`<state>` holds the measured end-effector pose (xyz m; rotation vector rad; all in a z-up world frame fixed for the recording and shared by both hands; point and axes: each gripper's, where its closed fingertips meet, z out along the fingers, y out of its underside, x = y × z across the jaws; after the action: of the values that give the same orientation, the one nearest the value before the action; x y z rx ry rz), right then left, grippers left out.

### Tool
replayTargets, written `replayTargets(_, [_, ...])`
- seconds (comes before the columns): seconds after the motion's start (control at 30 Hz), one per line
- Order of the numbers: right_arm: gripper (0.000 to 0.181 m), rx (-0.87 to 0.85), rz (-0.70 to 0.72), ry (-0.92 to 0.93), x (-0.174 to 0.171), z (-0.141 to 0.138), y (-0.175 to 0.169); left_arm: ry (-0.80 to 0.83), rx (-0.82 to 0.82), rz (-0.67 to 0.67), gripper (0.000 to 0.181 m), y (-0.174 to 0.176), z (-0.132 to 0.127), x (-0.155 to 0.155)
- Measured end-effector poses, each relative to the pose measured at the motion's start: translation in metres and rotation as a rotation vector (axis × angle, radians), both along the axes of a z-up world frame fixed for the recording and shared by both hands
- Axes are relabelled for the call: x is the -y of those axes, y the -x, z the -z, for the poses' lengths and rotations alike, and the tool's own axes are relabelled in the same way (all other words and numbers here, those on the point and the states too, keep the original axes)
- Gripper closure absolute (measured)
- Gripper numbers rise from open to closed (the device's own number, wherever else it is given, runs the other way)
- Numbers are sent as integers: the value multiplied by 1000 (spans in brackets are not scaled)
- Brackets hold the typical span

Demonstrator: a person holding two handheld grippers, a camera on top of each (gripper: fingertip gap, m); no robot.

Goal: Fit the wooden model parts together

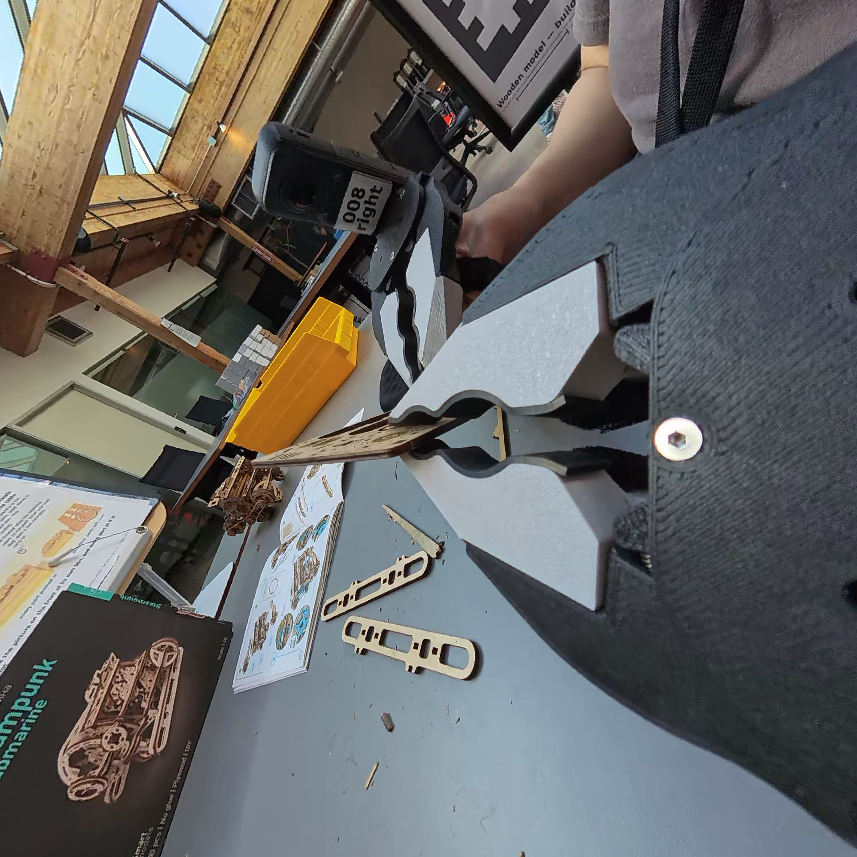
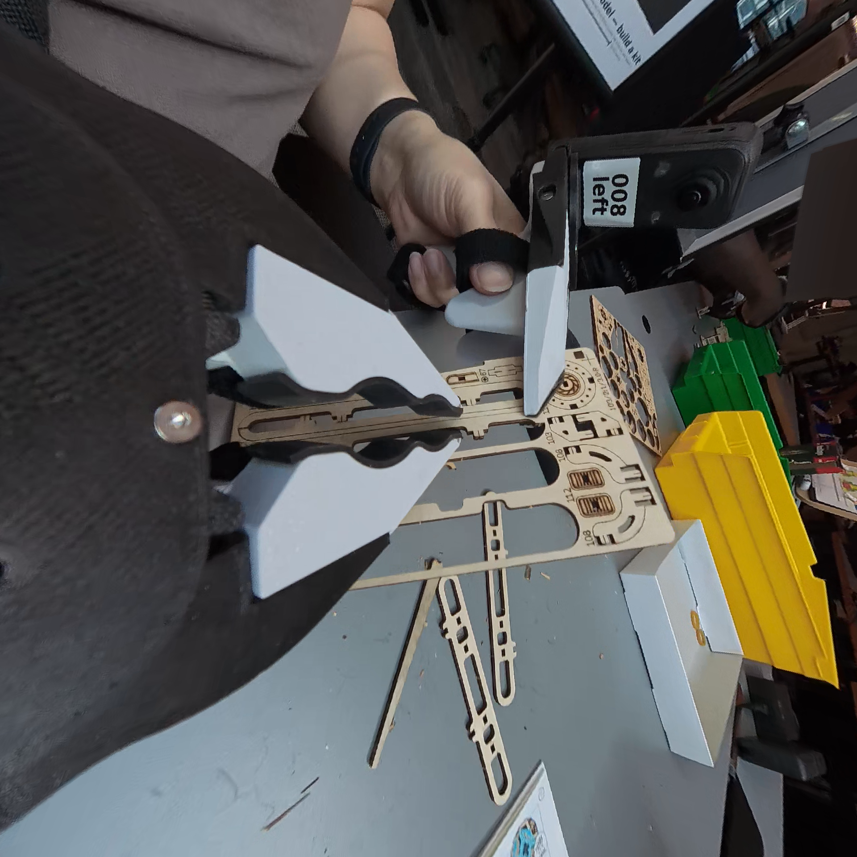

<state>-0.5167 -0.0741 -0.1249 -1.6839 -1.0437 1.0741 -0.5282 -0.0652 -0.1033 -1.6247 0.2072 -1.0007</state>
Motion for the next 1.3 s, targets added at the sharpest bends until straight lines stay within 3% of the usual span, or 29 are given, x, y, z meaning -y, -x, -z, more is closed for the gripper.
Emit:
replayTargets(0.17, [179,23,81,-139,0,-2,-1,5,3,-13,178,1,1,0])
replayTargets(0.27, [181,86,153,-373,1,-7,-3,23,-13,-43,178,4,6,-2])
replayTargets(0.33, [181,60,103,-460,17,-18,5,22,-17,-57,178,8,10,-4])
replayTargets(0.5, [181,28,56,-283,16,-24,6,21,59,29,179,2,2,2])
replayTargets(0.6, [158,-25,0,-200,7,-30,4,24,65,76,179,-4,2,4])
replayTargets(0.67, [160,-18,-4,-176,-7,-30,-2,2,81,118,180,-8,-2,8])
replayTargets(0.73, [173,14,-129,-49,-1,-22,-3,-20,77,126,179,-9,-4,9])
replayTargets(0.83, [167,14,-198,130,0,-18,-5,-27,46,138,178,-12,-3,10])
replayTargets(1.03, [164,78,-155,6,-1,-20,-4,-27,58,139,178,-11,-4,9])
replayTargets(1.17, [161,130,-176,41,2,-8,3,-19,62,149,175,-12,-3,10])
replayTargets(1.3, [168,60,-171,99,1,-14,3,-8,134,195,172,-13,-9,13])
